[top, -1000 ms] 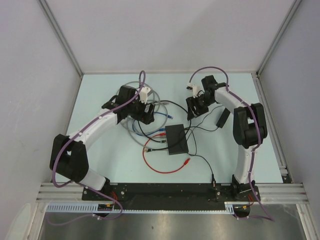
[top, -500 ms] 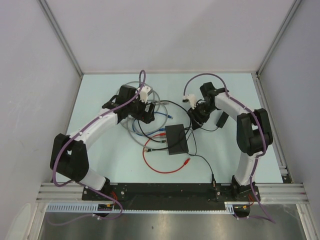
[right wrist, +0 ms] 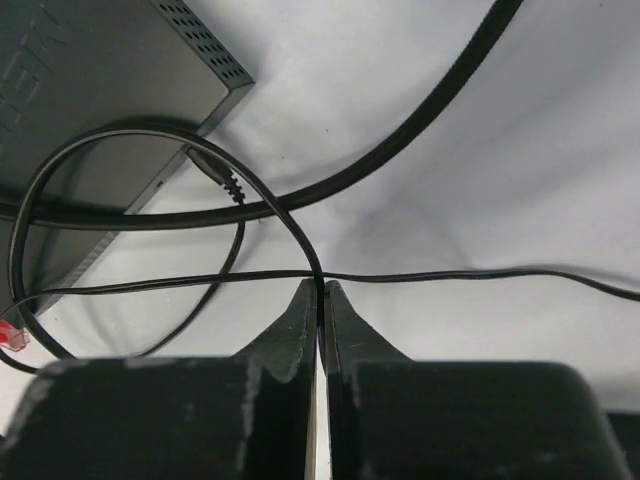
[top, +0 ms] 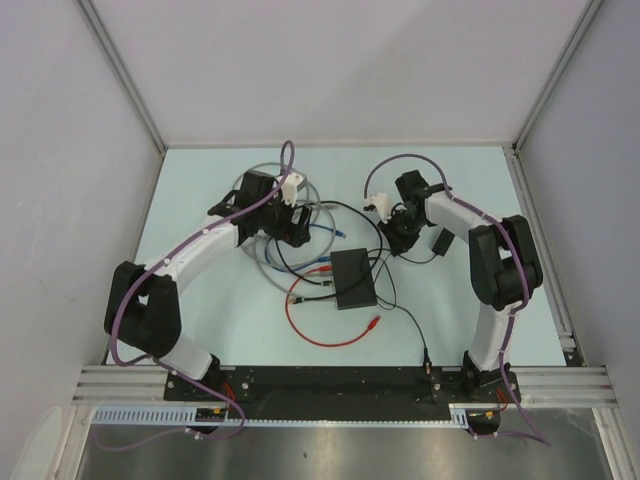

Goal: Pull the plug from the switch port

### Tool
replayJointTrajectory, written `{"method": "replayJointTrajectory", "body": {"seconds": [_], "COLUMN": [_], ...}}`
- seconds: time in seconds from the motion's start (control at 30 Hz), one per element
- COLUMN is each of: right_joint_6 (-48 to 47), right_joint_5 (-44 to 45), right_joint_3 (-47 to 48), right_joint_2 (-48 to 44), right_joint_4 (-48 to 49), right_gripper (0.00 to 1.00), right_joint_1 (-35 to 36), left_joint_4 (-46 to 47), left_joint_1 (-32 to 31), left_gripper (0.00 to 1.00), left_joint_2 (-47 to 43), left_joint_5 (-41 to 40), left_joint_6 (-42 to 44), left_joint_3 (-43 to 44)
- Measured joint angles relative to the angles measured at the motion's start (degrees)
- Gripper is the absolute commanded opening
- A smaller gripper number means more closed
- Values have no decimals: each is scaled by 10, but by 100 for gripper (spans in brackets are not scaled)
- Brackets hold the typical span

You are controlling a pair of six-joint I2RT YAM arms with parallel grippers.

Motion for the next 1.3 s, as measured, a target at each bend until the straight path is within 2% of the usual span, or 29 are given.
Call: {"method": "replayJointTrajectory", "body": {"seconds": [0.17, 0.43, 0.53, 0.67, 0.8, 0.83, 1.0, 1.2, 1.3], "right_joint_6": [1, 68, 130, 244, 319, 323, 317, 296, 305], "right_joint_5": [-7, -63, -59, -42, -27, -23, -5, 0, -20], "right_joint_3": [-6, -7, 1, 56, 92, 105, 141, 71, 57], "right_joint_2": [-15, -106, -92, -23, 28, 34, 9, -113, -141], "right_joint_4": [-6, 24, 48, 59, 72, 69, 75, 91, 95], "right_gripper": [0, 0, 0, 3, 48, 51, 68, 69, 68], "right_joint_1": [-27, -233, -276, -288, -292, -292, -261, -160, -127], "left_joint_4": [0, 4, 4, 3, 3, 3, 2, -15, -24], "left_joint_1": [0, 0, 0, -2, -4, -4, -11, -52, -92], "left_gripper": [92, 93, 92, 92, 93, 92, 92, 88, 75], "left_joint_2": [5, 27, 38, 51, 56, 56, 56, 56, 59], "left_joint_5": [-2, -3, -2, -2, 4, 7, 19, 43, 47], "left_joint_6": [0, 0, 0, -1, -3, -3, 8, 67, 104], "left_joint_3": [1, 14, 17, 26, 39, 43, 51, 51, 54]}}
